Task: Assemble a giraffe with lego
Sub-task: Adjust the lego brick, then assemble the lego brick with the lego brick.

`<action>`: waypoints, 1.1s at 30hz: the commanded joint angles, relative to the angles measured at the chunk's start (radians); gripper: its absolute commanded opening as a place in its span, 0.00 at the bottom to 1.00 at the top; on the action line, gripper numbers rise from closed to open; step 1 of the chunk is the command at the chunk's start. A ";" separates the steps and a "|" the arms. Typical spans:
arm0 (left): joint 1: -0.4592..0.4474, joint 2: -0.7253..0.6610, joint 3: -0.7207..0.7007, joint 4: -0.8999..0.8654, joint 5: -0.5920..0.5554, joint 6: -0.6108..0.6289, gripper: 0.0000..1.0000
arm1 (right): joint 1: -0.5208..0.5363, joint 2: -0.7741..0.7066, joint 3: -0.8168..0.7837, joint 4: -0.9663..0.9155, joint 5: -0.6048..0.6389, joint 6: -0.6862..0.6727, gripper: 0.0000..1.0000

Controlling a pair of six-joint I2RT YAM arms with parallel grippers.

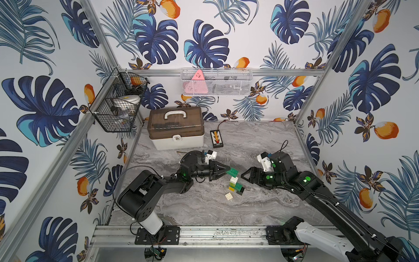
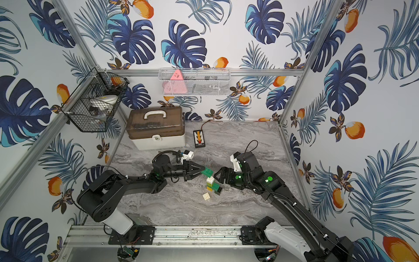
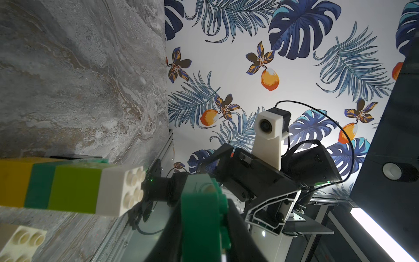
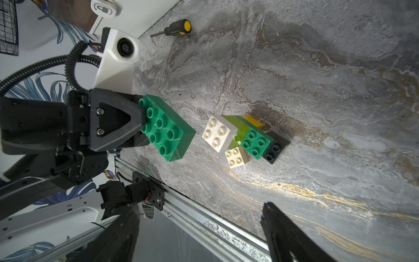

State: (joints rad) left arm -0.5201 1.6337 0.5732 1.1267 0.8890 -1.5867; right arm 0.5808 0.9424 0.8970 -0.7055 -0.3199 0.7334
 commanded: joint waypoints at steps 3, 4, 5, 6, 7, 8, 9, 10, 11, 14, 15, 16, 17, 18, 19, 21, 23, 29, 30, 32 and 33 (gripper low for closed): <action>-0.018 0.026 -0.016 0.145 -0.009 -0.021 0.00 | -0.001 0.007 -0.017 0.040 0.001 0.070 0.86; -0.020 0.035 -0.020 0.152 -0.007 -0.019 0.00 | 0.000 0.015 -0.013 0.040 0.005 0.068 0.86; -0.021 0.044 -0.026 0.162 -0.007 -0.021 0.00 | 0.000 0.022 -0.012 0.041 0.008 0.068 0.87; -0.020 0.055 -0.031 0.184 -0.005 -0.026 0.00 | -0.001 0.030 -0.012 0.044 0.011 0.068 0.86; -0.020 0.069 -0.035 0.205 -0.004 -0.035 0.00 | 0.000 0.035 -0.011 0.050 0.015 0.070 0.86; -0.020 0.080 -0.039 0.225 -0.004 -0.042 0.00 | -0.001 0.039 -0.014 0.059 0.018 0.073 0.86; -0.020 0.090 -0.043 0.243 -0.005 -0.047 0.00 | -0.001 0.039 -0.018 0.073 0.019 0.076 0.86; -0.022 0.100 -0.048 0.253 -0.005 -0.048 0.00 | -0.001 0.040 -0.022 0.084 0.020 0.080 0.86; -0.023 0.107 -0.049 0.260 -0.003 -0.048 0.00 | -0.001 0.041 -0.025 0.091 0.019 0.081 0.86; -0.026 0.137 -0.051 0.303 -0.002 -0.053 0.00 | -0.001 0.048 -0.026 0.090 0.018 0.083 0.86; -0.026 0.150 -0.050 0.323 -0.001 -0.057 0.00 | -0.001 0.051 -0.027 0.090 0.015 0.081 0.86; -0.027 0.164 -0.051 0.341 -0.002 -0.061 0.00 | -0.001 0.050 -0.028 0.092 0.013 0.084 0.86; -0.027 0.176 -0.050 0.356 -0.004 -0.065 0.00 | -0.001 0.053 -0.030 0.093 0.011 0.084 0.86; -0.029 0.188 -0.051 0.375 -0.005 -0.070 0.00 | -0.001 0.053 -0.030 0.095 0.011 0.083 0.86; -0.029 0.202 -0.052 0.397 -0.006 -0.080 0.00 | -0.001 0.054 -0.029 0.095 0.011 0.083 0.86; -0.030 0.223 -0.051 0.415 -0.009 -0.085 0.00 | -0.001 0.057 -0.029 0.096 0.011 0.080 0.86; -0.032 0.234 -0.050 0.415 -0.009 -0.078 0.00 | -0.001 0.061 -0.027 0.099 0.008 0.077 0.86; -0.036 0.243 -0.044 0.416 -0.009 -0.070 0.00 | 0.000 0.082 -0.025 0.107 -0.001 0.069 0.86; -0.037 0.245 -0.045 0.415 -0.010 -0.068 0.00 | -0.001 0.086 -0.024 0.109 -0.002 0.067 0.86; -0.036 0.252 -0.044 0.415 -0.010 -0.066 0.00 | -0.001 0.094 -0.024 0.113 -0.005 0.063 0.86; -0.036 0.253 -0.044 0.415 -0.010 -0.065 0.00 | 0.000 0.099 -0.022 0.116 -0.008 0.060 0.86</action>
State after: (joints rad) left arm -0.5556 1.8824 0.5240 1.4731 0.8684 -1.6386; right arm 0.5800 1.0336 0.8688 -0.6178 -0.3195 0.8097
